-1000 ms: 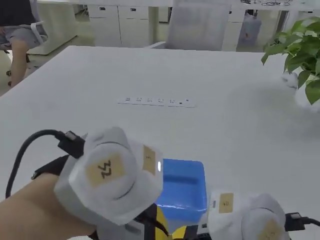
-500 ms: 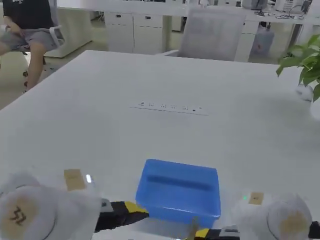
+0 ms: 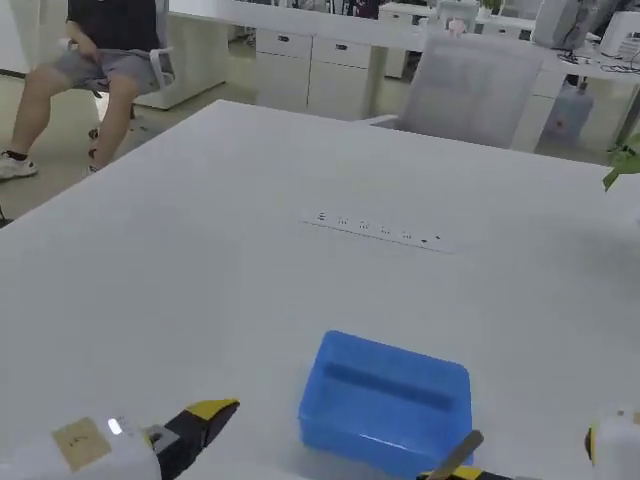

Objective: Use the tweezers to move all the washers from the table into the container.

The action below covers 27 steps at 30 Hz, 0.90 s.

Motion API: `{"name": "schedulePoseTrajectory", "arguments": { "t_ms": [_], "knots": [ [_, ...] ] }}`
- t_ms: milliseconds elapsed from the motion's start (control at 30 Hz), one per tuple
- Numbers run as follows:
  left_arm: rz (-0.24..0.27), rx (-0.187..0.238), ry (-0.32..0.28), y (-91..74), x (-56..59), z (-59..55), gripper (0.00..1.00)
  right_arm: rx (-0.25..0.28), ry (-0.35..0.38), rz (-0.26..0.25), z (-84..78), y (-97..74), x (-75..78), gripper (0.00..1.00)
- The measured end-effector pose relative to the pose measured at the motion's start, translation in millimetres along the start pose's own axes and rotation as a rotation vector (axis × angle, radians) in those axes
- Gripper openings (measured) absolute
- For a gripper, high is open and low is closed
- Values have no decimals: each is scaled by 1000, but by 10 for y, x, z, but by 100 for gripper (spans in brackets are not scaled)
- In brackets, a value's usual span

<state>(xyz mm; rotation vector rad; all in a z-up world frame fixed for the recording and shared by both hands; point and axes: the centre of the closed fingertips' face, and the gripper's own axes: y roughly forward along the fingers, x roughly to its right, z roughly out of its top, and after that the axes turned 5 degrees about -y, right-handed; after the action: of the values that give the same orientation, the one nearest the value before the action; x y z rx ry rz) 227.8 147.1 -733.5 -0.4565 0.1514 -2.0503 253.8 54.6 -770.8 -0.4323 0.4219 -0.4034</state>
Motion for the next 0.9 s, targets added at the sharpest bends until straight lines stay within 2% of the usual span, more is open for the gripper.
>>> {"name": "schedulePoseTrajectory", "arguments": {
  "t_ms": [100, 200, 300, 400, 500, 567, 633, 733, 900],
  "knots": [
    [26, 51, 10, -9, -57, 68, 96, 11, -6, -6, 76, -44, 13, 3],
    [65, 60, 26, -19, -113, 74, 98, 22, -19, -22, 174, -84, 34, 3],
    [104, 93, 47, -38, -170, 129, 99, 34, -23, -48, 243, -115, 94, 3],
    [116, 75, 27, -30, -210, 84, 99, 52, -17, -80, 319, -133, 192, 3],
    [119, 58, 39, -29, -218, 51, 99, 73, -4, -108, 391, -141, 308, 3],
    [107, 82, 56, -40, -184, 95, 99, 80, 4, -123, 432, -127, 380, 3],
    [102, 126, 24, -65, -189, 168, 98, 79, 0, -144, 458, -102, 457, 3],
    [118, 136, -13, -91, -250, 181, 98, 69, -10, -174, 464, -48, 545, 3],
    [115, 132, 3, -88, -243, 170, 97, 65, -10, -236, 438, 23, 694, 3]
  ]
}}
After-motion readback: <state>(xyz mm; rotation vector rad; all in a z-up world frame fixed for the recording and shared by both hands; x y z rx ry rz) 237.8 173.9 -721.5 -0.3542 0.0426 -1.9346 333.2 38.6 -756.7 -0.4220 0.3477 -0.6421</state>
